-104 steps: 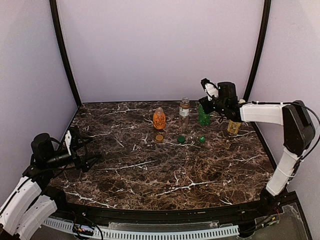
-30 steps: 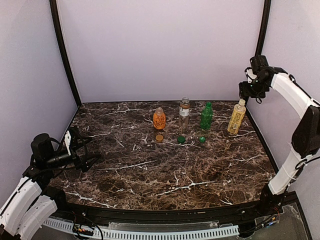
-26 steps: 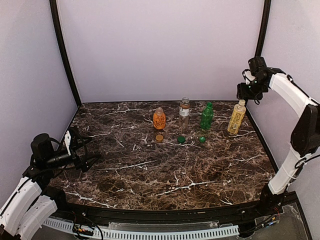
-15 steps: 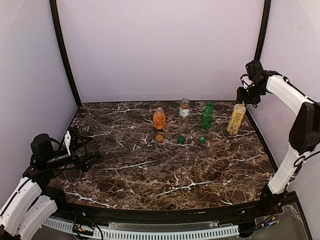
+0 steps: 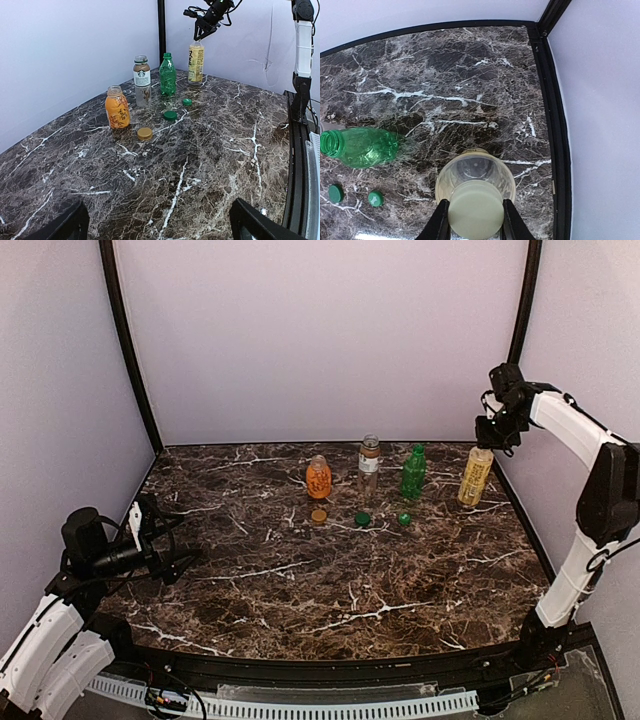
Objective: Unscrew the bottle caps
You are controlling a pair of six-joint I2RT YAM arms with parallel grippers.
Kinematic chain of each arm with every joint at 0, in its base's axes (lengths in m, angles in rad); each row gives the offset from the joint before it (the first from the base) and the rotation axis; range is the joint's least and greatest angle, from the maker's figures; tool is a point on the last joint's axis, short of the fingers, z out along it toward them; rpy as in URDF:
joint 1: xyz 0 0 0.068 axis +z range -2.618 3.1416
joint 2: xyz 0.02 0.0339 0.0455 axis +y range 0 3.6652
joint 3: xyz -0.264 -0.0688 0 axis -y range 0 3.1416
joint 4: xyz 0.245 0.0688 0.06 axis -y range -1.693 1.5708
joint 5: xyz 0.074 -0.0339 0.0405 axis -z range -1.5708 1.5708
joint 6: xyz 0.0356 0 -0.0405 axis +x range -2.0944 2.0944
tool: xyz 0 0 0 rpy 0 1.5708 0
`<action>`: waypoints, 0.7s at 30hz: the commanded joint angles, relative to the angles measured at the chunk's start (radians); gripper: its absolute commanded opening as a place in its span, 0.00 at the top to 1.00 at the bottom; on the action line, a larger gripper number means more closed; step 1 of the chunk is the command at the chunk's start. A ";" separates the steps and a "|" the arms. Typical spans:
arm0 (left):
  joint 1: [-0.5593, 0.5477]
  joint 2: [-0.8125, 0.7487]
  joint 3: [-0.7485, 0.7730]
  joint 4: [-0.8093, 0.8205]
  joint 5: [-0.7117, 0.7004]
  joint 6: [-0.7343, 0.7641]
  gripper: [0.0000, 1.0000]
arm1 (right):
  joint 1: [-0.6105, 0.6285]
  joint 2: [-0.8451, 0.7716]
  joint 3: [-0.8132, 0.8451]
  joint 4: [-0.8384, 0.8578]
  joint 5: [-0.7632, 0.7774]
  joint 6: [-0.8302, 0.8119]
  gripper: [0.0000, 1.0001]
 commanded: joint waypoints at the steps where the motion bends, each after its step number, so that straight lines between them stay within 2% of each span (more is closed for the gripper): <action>1: 0.005 -0.008 -0.016 0.008 0.022 0.003 0.01 | 0.002 -0.069 0.006 0.044 0.109 -0.022 1.00; 6: 0.006 -0.008 -0.016 0.008 0.022 0.001 0.01 | 0.075 -0.144 0.053 0.204 0.194 -0.082 1.00; 9: 0.006 -0.008 -0.016 0.008 0.019 0.001 0.01 | 0.191 -0.149 0.096 0.331 0.233 -0.170 1.00; 12: 0.005 -0.008 -0.016 0.005 0.016 0.004 0.01 | 0.349 -0.148 0.116 0.528 0.182 -0.291 1.00; 15: 0.006 -0.008 -0.014 -0.001 0.015 0.008 0.01 | 0.500 -0.123 0.144 0.646 -0.013 -0.377 1.00; 19: 0.011 -0.005 -0.013 -0.006 0.015 0.011 0.01 | 0.635 -0.035 0.248 0.653 -0.401 -0.321 1.00; 21: 0.013 -0.004 -0.013 -0.008 0.018 0.014 0.01 | 0.695 0.012 0.279 0.646 -0.546 -0.324 1.00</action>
